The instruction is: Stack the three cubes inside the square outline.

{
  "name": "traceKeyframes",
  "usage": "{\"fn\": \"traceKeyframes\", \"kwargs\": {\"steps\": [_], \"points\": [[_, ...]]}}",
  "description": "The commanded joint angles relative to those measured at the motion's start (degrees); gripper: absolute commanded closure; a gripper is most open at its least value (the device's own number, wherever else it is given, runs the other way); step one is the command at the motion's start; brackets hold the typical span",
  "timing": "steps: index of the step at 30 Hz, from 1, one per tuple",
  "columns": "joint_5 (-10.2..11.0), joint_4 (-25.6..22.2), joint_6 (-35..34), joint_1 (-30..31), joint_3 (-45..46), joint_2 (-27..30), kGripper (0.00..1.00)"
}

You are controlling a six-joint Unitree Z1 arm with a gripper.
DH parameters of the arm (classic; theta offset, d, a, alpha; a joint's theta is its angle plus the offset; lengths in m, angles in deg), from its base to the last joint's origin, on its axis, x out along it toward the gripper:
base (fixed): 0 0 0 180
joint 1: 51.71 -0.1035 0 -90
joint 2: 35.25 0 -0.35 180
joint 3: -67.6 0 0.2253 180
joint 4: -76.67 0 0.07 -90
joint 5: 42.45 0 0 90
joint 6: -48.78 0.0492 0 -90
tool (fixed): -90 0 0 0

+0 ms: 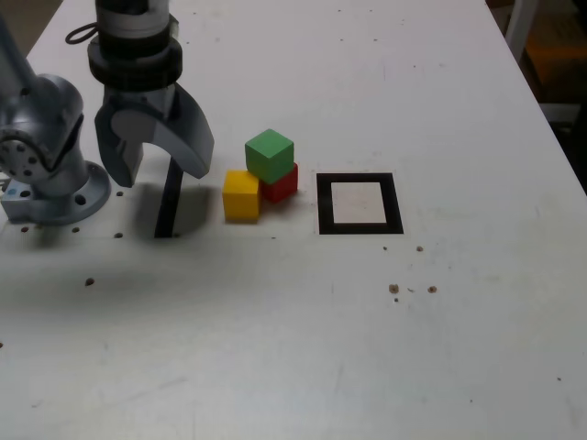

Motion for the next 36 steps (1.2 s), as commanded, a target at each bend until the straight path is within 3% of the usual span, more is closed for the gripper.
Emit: {"fn": "traceKeyframes", "kwargs": {"steps": [1, 16, 30, 36], "points": [[0.06, 0.05, -0.09, 0.09, 0.18, 0.45, 0.23], [1.57, -0.85, -0.53, 0.09, 0.34, 1.84, 0.23], [7.57, -14.99, -4.24, -0.86, -15.45, -0.2, 0.24], [8.62, -21.21, -5.07, -1.04, -25.68, -4.3, 0.24]]}}
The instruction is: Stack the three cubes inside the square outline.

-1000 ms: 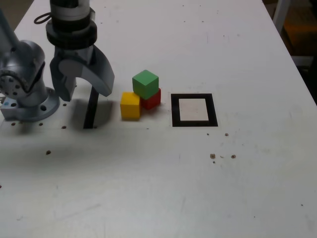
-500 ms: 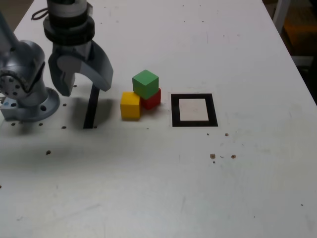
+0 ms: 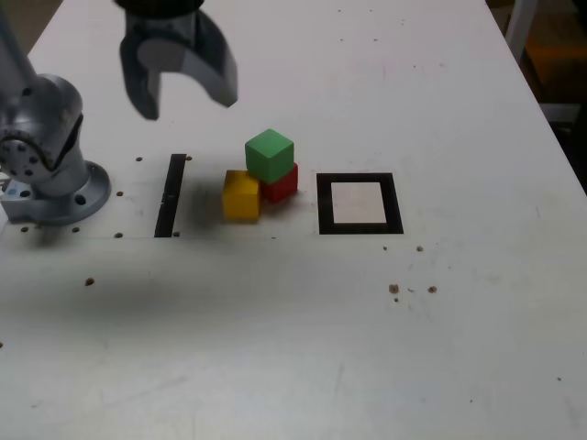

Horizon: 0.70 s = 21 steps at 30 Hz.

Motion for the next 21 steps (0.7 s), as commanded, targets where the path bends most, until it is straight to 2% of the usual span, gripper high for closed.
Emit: {"fn": "traceKeyframes", "kwargs": {"steps": [1, 10, 15, 21], "points": [[0.22, -1.71, -0.31, -0.14, -3.68, -1.67, 0.24], [-0.7, -4.95, -1.19, -1.14, -13.4, -7.49, 0.24], [-3.41, -5.23, -2.64, -1.62, -15.66, -10.96, 0.24], [-5.65, -5.1, -4.54, -1.63, -16.28, -12.93, 0.23]]}}
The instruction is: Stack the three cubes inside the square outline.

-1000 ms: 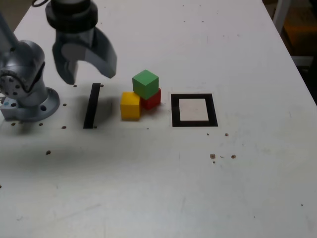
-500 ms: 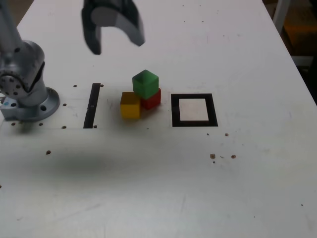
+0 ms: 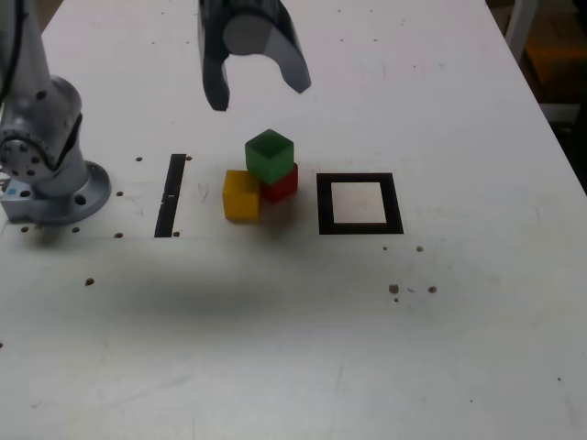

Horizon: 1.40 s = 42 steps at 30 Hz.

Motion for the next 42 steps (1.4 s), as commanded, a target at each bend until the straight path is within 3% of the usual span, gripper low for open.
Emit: {"fn": "traceKeyframes", "kwargs": {"steps": [1, 8, 42], "points": [[-0.94, 0.03, -0.68, -0.06, -0.44, -0.5, 0.23], [-3.67, 0.3, -1.65, -0.28, -0.35, -2.58, 0.23], [-6.9, 8.49, 1.27, -2.76, 4.66, -9.87, 0.23]]}}
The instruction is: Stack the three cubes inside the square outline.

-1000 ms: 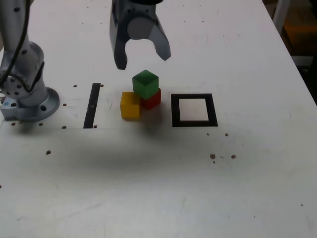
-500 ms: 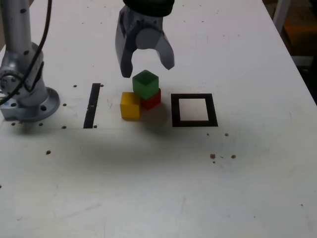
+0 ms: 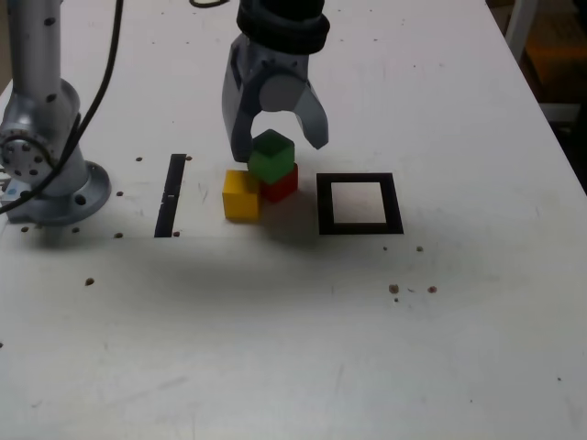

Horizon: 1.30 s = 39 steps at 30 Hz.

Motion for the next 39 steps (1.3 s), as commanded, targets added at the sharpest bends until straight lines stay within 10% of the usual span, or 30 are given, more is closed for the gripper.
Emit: {"fn": "traceKeyframes", "kwargs": {"steps": [1, 8, 21, 39], "points": [[-0.16, 0.42, 0.28, -0.2, 0.45, -0.5, 0.23], [0.05, 2.78, 0.54, -0.35, 1.9, -0.86, 0.31], [3.2, 6.19, 1.26, -1.05, 2.11, -0.45, 0.73], [9.0, -4.41, -0.66, -4.77, -3.48, 4.48, 0.75]]}}
